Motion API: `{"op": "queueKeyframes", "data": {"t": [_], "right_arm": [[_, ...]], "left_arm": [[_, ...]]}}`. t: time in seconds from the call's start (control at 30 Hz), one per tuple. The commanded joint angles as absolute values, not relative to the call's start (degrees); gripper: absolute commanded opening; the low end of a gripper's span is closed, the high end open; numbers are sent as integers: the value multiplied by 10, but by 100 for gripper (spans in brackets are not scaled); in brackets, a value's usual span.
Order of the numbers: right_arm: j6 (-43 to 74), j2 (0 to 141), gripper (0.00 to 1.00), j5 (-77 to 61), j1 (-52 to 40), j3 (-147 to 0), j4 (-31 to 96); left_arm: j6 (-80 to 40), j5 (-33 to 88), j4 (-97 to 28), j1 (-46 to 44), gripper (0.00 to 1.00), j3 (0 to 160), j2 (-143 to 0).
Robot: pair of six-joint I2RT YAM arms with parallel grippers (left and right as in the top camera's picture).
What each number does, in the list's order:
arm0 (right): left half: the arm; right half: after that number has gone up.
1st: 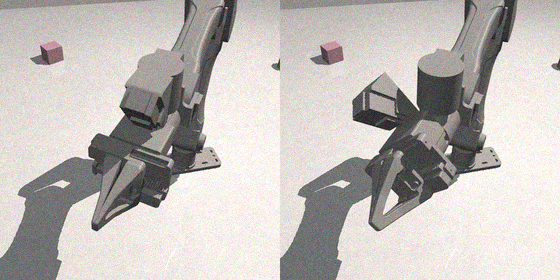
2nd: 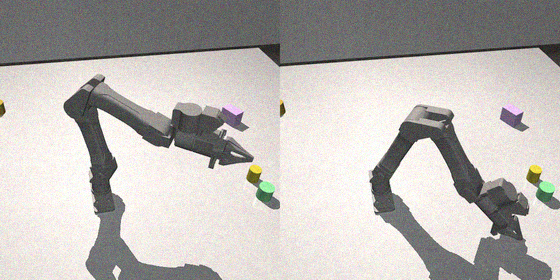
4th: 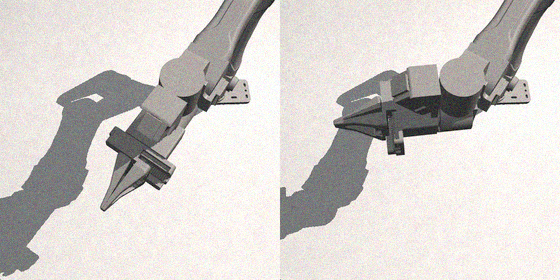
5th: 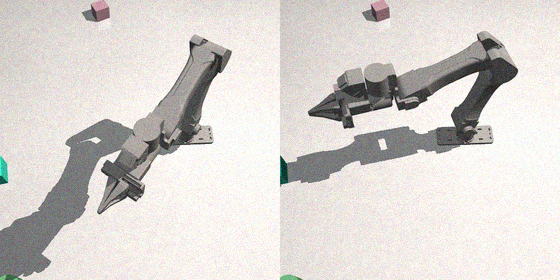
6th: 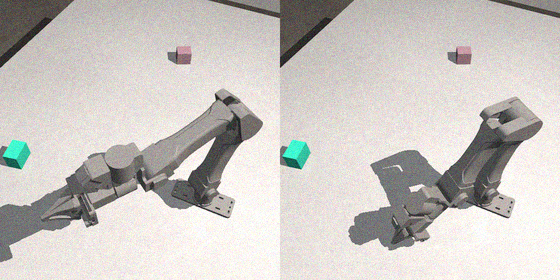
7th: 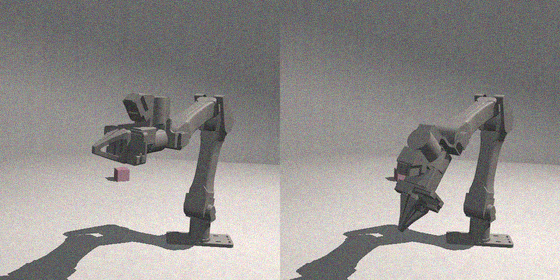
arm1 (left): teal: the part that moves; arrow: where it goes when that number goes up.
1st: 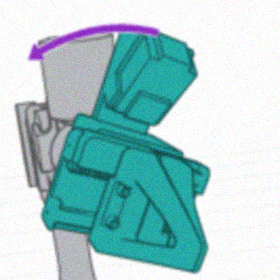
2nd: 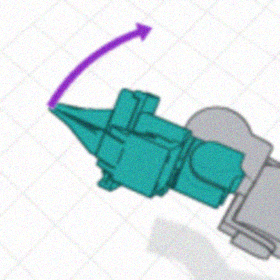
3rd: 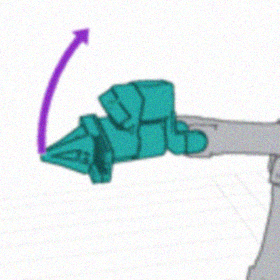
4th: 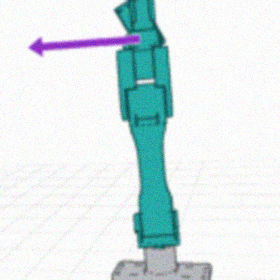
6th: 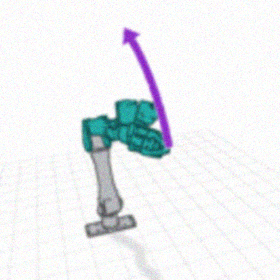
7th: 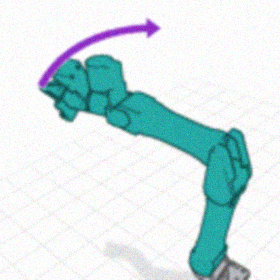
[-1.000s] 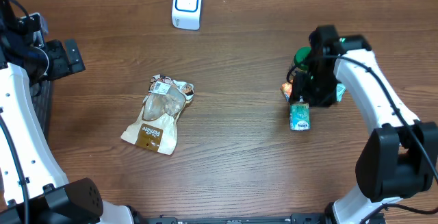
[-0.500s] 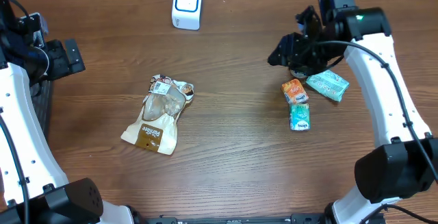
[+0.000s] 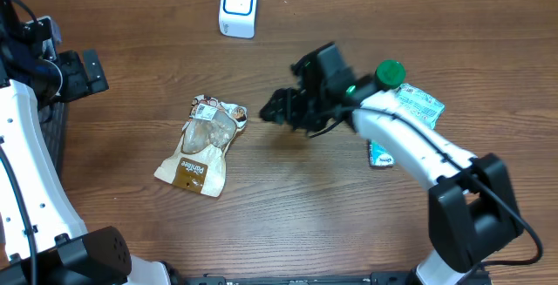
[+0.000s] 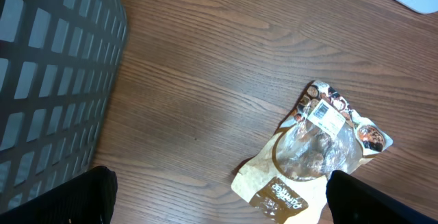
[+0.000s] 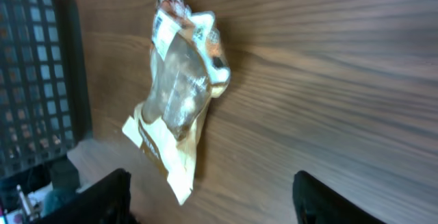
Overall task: Scan the item barcode
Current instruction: 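Move the right gripper to the clear snack bag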
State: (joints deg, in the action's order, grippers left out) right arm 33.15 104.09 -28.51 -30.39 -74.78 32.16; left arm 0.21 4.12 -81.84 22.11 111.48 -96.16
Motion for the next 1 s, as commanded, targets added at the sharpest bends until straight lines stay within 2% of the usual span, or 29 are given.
{"op": "queueKeyframes", "data": {"t": [0.0, 0.3, 0.73, 0.83, 0.97], "right_arm": [[423, 1039, 76, -238, -349, -705, 253], [472, 1105, 77, -189, -440, -690, 136], [498, 1189, 77, -191, -465, -691, 0], [510, 1199, 75, -176, -465, -691, -15], [510, 1214, 68, -169, -466, -691, -42]], "left_arm": [[12, 45, -818, 220, 100, 1121, -960], [12, 45, -818, 220, 100, 1121, -960], [12, 45, -818, 220, 100, 1121, -960], [12, 45, -818, 220, 100, 1121, -960], [12, 45, -818, 220, 100, 1121, -960]]}}
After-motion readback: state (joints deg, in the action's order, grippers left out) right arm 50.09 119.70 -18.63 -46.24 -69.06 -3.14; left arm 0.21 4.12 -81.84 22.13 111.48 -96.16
